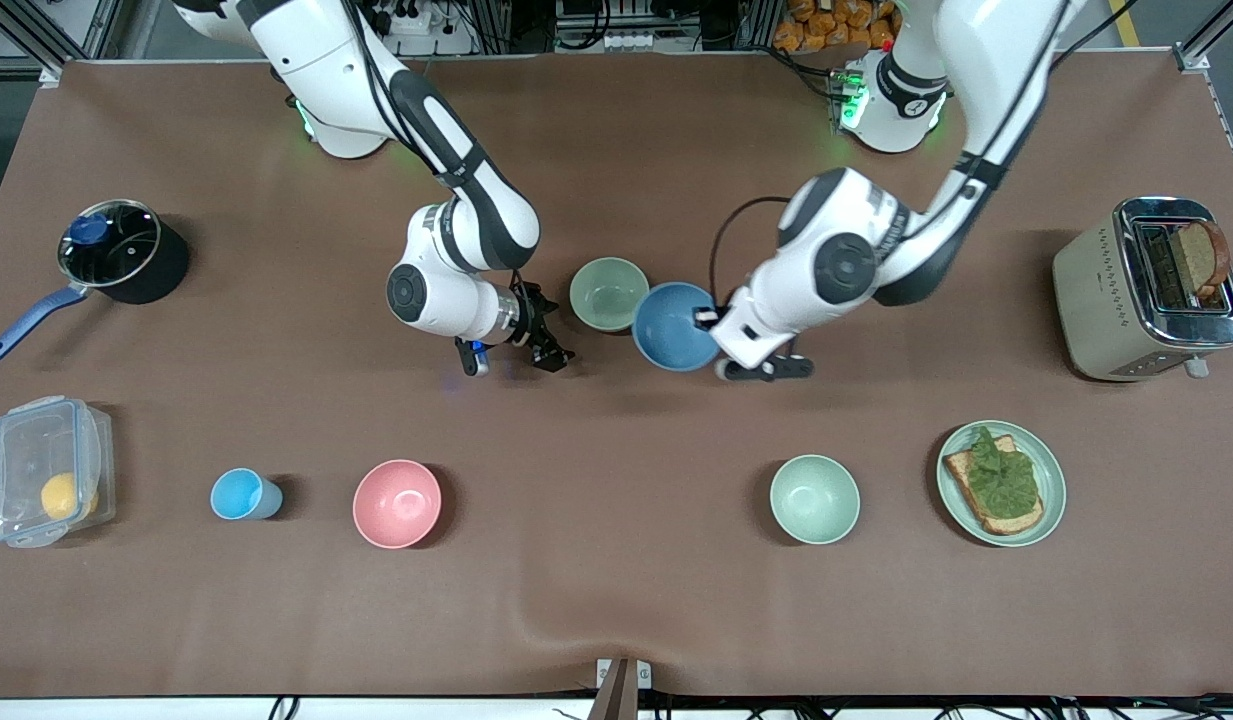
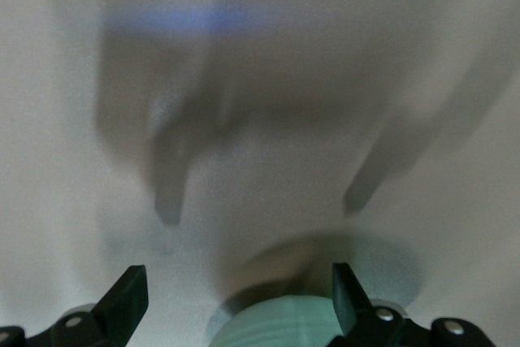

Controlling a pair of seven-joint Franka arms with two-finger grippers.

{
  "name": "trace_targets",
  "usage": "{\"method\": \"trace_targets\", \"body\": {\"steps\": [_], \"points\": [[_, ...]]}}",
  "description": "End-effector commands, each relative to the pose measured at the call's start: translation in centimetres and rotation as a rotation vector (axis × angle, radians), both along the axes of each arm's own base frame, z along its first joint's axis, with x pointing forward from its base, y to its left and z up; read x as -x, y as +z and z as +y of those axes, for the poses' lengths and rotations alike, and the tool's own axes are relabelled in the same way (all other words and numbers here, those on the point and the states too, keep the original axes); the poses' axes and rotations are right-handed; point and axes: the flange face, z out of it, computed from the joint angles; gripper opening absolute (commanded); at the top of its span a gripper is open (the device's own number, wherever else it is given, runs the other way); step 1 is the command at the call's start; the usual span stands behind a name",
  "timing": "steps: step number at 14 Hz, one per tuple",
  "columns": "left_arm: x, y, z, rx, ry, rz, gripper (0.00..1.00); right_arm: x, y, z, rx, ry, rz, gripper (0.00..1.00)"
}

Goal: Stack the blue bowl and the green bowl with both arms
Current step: 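Lift the blue bowl with the left gripper and carry it toward the green bowl, then lower the blue bowl into the green bowl and open the left gripper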

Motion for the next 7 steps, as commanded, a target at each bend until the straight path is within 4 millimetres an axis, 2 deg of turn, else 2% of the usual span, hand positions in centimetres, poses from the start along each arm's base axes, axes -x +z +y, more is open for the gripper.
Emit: {"method": "trace_targets", "body": {"steps": [1,4,7], "points": [[1.6,-1.1,-2.6,0.024,0.008,0.008,0.0,0.2,0.0,0.0,-0.009,-0.027,0.003,1.0],[3.5,-2.7,-4.8,0.012,-0.003,0.032,0.0,0.2,0.1,0.0,-0.011,-0.025,0.002,1.0],[4.4,-3.8,-5.7,0.006,-0.015,0.052,0.0,0.2,0.1,-0.1,-0.009,-0.023,0.003,1.0]]}}
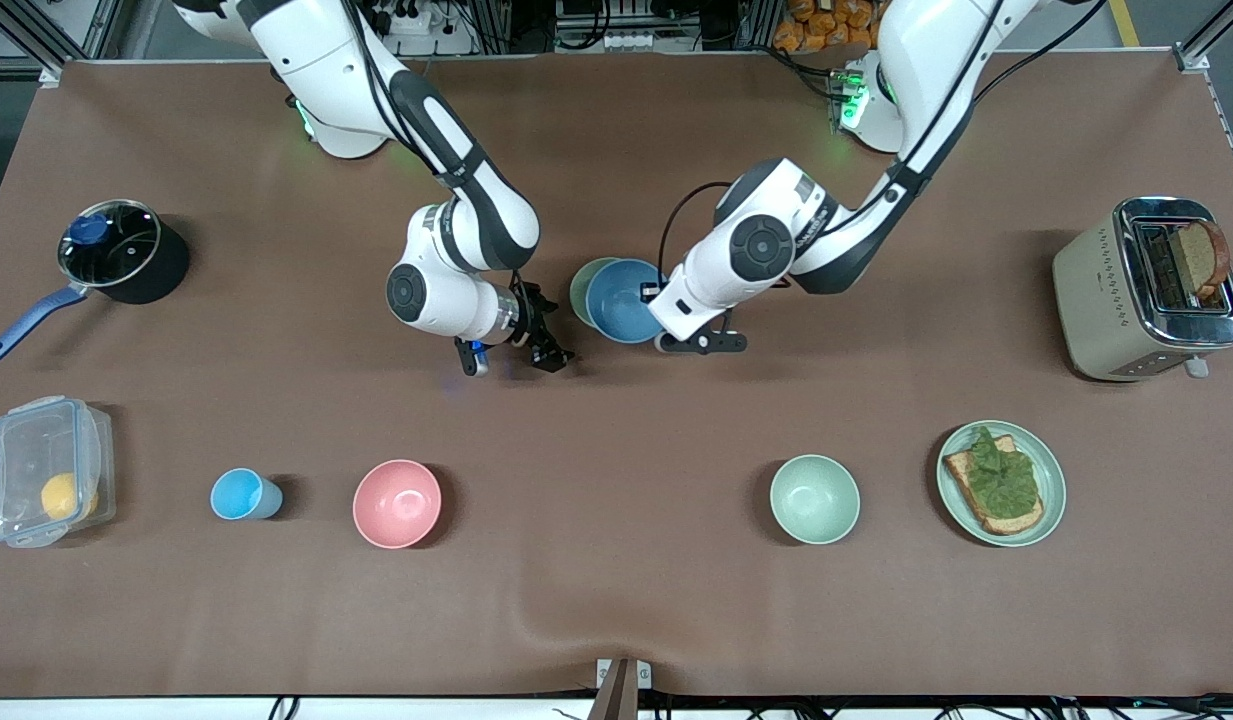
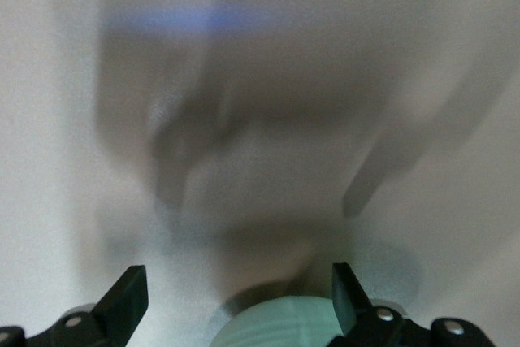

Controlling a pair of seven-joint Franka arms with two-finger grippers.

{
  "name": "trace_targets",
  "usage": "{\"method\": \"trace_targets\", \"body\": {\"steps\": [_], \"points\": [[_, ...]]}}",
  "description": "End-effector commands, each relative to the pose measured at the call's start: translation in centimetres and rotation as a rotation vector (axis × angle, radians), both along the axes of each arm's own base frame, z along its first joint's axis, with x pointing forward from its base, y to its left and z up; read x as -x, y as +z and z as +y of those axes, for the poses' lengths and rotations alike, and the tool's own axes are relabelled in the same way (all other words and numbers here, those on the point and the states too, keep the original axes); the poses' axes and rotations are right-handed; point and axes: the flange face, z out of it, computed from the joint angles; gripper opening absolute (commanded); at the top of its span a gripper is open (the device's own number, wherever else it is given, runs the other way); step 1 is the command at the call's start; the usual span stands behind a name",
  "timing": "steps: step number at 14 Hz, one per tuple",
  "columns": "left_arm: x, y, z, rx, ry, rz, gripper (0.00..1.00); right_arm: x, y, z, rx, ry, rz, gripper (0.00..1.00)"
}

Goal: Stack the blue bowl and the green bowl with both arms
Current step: 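Lower the blue bowl into the green bowl and open the left gripper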

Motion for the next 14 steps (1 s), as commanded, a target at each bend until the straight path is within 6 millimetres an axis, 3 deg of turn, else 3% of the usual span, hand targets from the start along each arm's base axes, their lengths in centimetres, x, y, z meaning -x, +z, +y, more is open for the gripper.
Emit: {"method": "trace_targets", "body": {"steps": [1,14], "points": [[1.0,-0.8,-1.0,0.003,0.006,0.017,0.0,0.2,0.1,0.1,-0.011,-0.022,0.002,1.0],[3.5,-4.5,-3.2,-0.022,-0.033,0.066,0.0,0.5,0.3,0.4,-0.011,-0.015,0.001,1.0]]}}
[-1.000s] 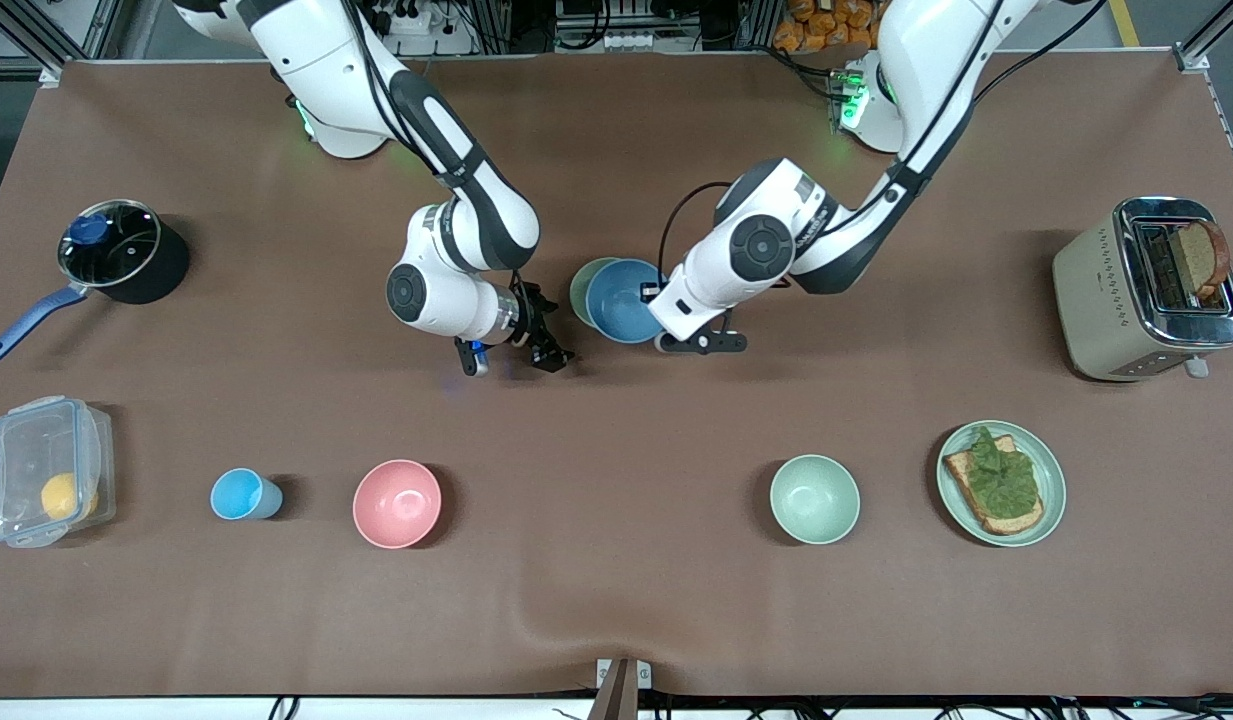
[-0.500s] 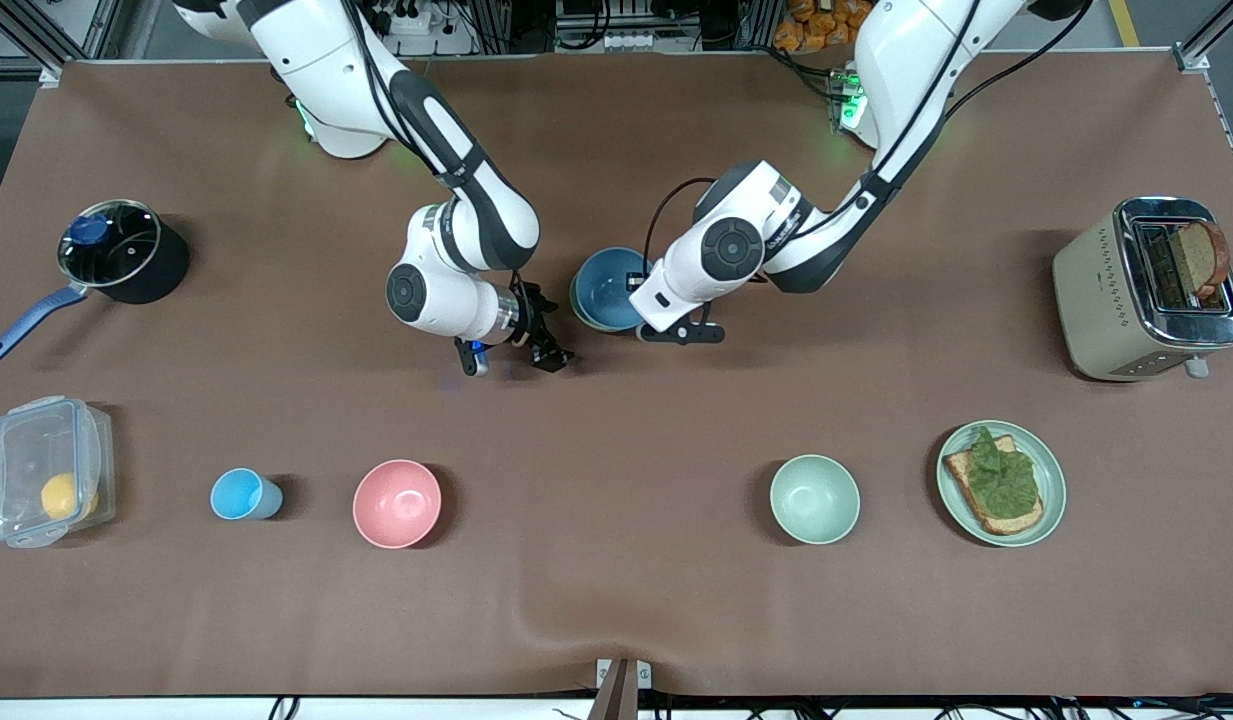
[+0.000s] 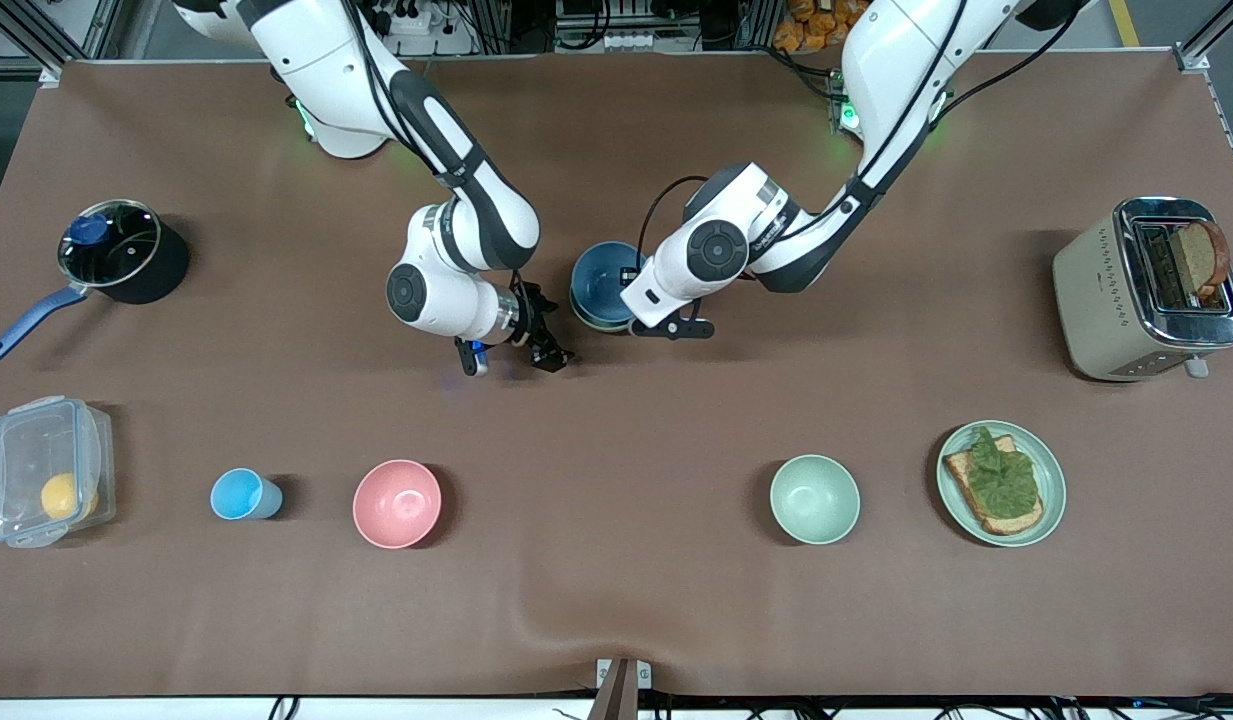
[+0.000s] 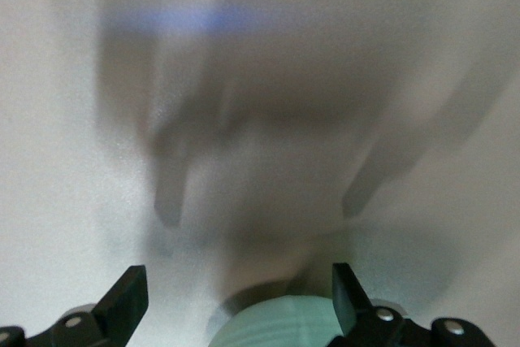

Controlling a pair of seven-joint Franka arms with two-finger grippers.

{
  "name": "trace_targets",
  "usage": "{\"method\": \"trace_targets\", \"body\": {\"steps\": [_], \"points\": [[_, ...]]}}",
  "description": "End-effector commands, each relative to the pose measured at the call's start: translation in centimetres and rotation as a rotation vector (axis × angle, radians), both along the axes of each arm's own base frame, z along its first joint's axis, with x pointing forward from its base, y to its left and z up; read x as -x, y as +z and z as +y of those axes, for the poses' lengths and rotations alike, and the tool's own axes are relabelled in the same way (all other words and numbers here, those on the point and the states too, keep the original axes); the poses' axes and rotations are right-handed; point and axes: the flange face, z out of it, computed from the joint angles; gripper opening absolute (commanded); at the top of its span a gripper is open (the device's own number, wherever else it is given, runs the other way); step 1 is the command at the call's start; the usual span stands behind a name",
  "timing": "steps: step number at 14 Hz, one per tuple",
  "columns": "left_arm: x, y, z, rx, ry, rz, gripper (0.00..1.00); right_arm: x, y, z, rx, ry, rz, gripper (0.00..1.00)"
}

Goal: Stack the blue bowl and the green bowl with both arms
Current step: 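Lower the blue bowl into the green bowl and open the left gripper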

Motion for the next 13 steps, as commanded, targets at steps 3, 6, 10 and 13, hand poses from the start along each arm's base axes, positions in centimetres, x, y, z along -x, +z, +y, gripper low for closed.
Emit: {"method": "trace_targets", "body": {"steps": [3,6,10,13], "points": [[0.17,-0.76,-0.48,-0.002,0.014,-0.006,0.0,0.53,0.28,0.46,-0.009,-0.013,-0.001,1.0],[0.4,-0.81,-0.97,0.001,0.007,-0.005,0.0,0.59,0.3,0.58,-0.009,-0.014,-0.004,1.0],[0.17,-0.88,-1.19,0.003,0.016,-0.004,0.04,0.6,0.26,0.54,-0.007,-0.015,-0.006,1.0],[-0.4,-0.5,-1.07,0.004,0.021,-0.015,1.0,0.75,0.15,0.54,-0.005,-0.013,-0.003,1.0]]}}
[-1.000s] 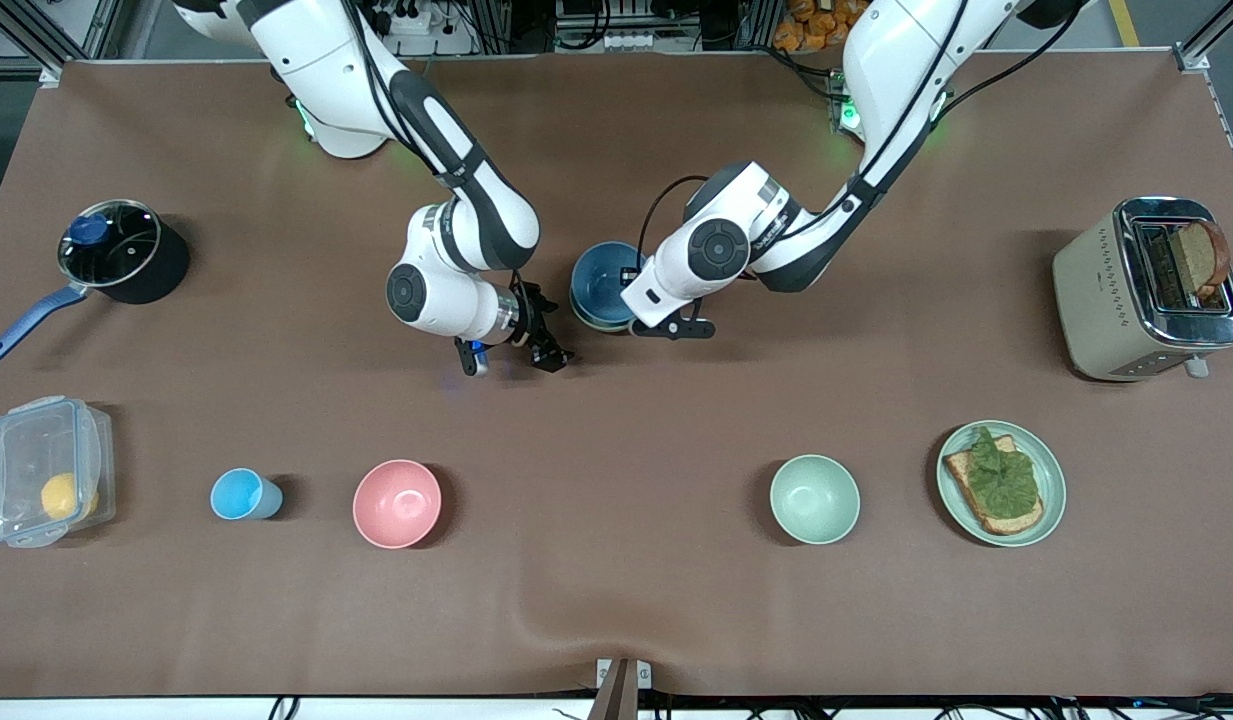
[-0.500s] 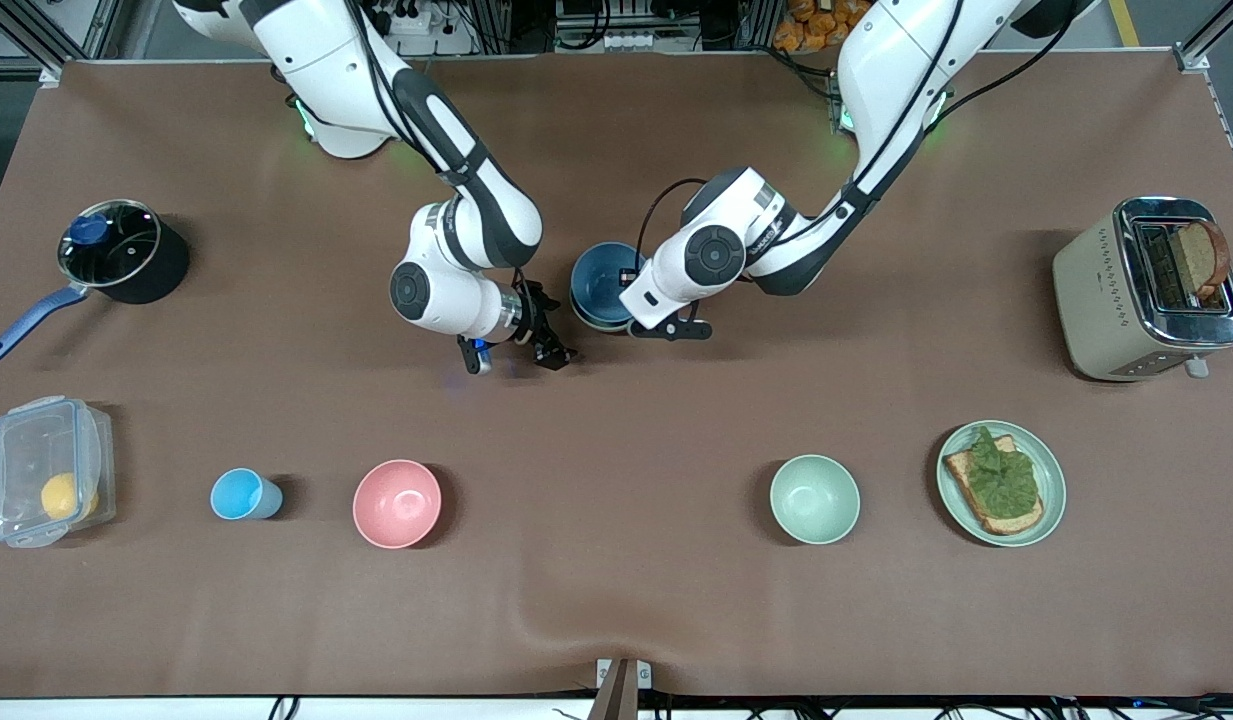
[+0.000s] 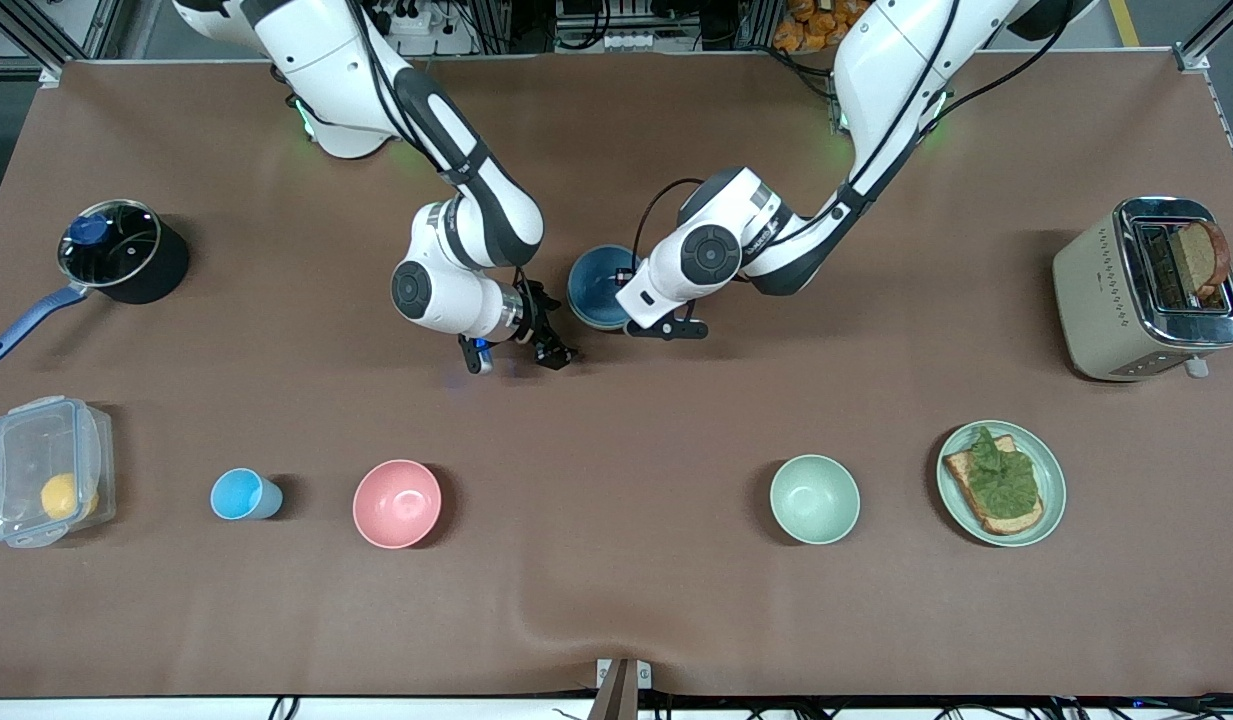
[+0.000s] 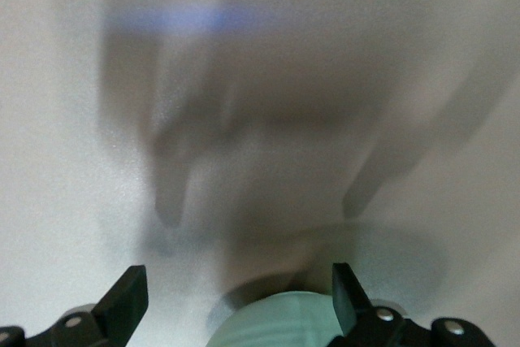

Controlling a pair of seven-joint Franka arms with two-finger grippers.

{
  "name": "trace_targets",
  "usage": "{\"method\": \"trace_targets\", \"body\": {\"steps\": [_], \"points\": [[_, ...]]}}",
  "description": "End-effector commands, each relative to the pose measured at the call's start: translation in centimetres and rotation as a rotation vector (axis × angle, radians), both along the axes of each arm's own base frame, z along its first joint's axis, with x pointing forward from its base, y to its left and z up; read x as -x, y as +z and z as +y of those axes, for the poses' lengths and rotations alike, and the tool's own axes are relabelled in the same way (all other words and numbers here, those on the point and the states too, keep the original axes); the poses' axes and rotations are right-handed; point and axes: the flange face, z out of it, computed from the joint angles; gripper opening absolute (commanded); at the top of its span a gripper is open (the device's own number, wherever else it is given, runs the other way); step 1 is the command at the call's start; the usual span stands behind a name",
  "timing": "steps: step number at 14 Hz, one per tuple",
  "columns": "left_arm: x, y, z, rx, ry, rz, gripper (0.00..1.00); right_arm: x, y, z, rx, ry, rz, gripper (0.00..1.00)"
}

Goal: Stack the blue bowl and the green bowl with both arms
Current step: 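Lower the blue bowl into the green bowl and open the left gripper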

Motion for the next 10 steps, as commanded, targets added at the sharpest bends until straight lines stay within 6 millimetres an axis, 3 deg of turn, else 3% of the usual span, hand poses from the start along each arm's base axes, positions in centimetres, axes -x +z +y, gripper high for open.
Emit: {"method": "trace_targets", "body": {"steps": [1,4,5,7,10], "points": [[-0.7,0.6,-0.3,-0.008,0.019,-0.026,1.0,0.5,0.0,0.0,-0.004,-0.021,0.001,1.0],[-1.7,2.4,0.4,-0.011,0.025,-0.042,1.0,0.6,0.0,0.0,-0.004,-0.019,0.002,1.0],[-2.5,3.9,0.7,-0.01,0.031,-0.054,1.0,0.5,0.2,0.0,-0.006,-0.017,0.001,1.0],[-5.3,6.4,2.4,-0.02,0.059,-0.051,1.0,0.0,1.2,-0.4,-0.009,-0.015,-0.009,1.0],[-10.2,10.1,7.1,-0.065,0.1,-0.057,1.0,-1.1,2.8,-2.3,0.019,0.026,-0.035,1.0]]}}
